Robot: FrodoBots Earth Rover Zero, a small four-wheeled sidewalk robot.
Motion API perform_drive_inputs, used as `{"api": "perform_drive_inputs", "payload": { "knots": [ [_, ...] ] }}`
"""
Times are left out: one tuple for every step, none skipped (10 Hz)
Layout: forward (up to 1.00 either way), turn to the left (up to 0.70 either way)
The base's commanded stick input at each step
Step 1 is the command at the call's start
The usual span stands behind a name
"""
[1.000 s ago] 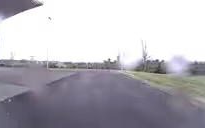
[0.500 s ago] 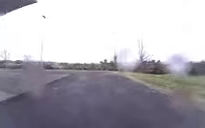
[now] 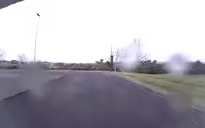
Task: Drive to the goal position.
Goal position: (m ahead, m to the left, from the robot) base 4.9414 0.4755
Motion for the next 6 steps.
{"api": "perform_drive_inputs", "payload": {
  "knots": [
    [1.00, 0.40],
    [1.00, 0.40],
    [1.00, 0.40],
    [1.00, 0.40],
    [1.00, 0.40],
    [1.00, 0.32]
  ]
}}
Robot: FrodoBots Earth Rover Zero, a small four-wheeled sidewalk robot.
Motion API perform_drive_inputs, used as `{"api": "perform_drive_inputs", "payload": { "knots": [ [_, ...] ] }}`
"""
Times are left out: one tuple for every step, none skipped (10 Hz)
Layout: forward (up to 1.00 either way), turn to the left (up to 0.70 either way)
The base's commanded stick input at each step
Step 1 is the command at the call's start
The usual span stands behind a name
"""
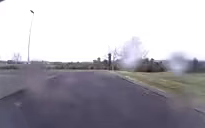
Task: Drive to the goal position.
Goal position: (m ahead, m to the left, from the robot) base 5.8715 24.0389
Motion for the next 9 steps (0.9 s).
{"api": "perform_drive_inputs", "payload": {
  "knots": [
    [1.00, 0.12],
    [1.00, 0.00],
    [1.00, 0.00],
    [1.00, 0.00],
    [1.00, 0.00],
    [1.00, 0.00],
    [1.00, 0.00],
    [1.00, 0.00],
    [1.00, 0.00]
  ]
}}
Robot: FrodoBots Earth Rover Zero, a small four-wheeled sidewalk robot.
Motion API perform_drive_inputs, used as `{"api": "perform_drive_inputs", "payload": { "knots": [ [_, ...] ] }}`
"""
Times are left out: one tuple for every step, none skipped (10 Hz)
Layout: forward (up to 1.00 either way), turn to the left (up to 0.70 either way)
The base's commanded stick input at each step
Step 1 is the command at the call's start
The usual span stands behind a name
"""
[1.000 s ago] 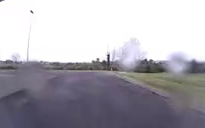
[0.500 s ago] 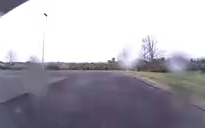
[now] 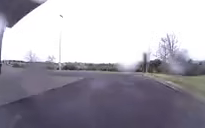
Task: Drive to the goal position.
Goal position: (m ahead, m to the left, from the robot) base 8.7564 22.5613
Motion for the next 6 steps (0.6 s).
{"api": "perform_drive_inputs", "payload": {
  "knots": [
    [1.00, 0.00],
    [1.00, 0.00],
    [1.00, 0.00],
    [1.00, 0.00],
    [1.00, 0.00],
    [1.00, 0.00]
  ]
}}
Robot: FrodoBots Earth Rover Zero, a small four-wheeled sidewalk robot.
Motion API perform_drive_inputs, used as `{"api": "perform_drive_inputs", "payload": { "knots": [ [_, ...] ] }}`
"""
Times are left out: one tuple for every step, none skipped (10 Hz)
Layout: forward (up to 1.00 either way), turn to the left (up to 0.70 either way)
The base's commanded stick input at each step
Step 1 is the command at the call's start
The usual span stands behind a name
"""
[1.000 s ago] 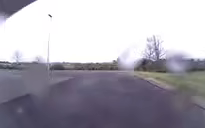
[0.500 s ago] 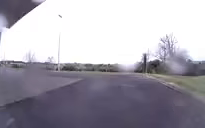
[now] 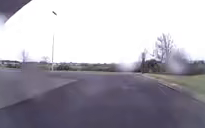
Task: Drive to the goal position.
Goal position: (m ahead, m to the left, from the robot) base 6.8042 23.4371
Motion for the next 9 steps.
{"api": "perform_drive_inputs", "payload": {
  "knots": [
    [1.00, 0.00],
    [1.00, 0.00],
    [1.00, 0.00],
    [1.00, 0.00],
    [1.00, 0.00],
    [1.00, 0.00],
    [1.00, 0.00],
    [1.00, 0.02],
    [1.00, 0.09]
  ]
}}
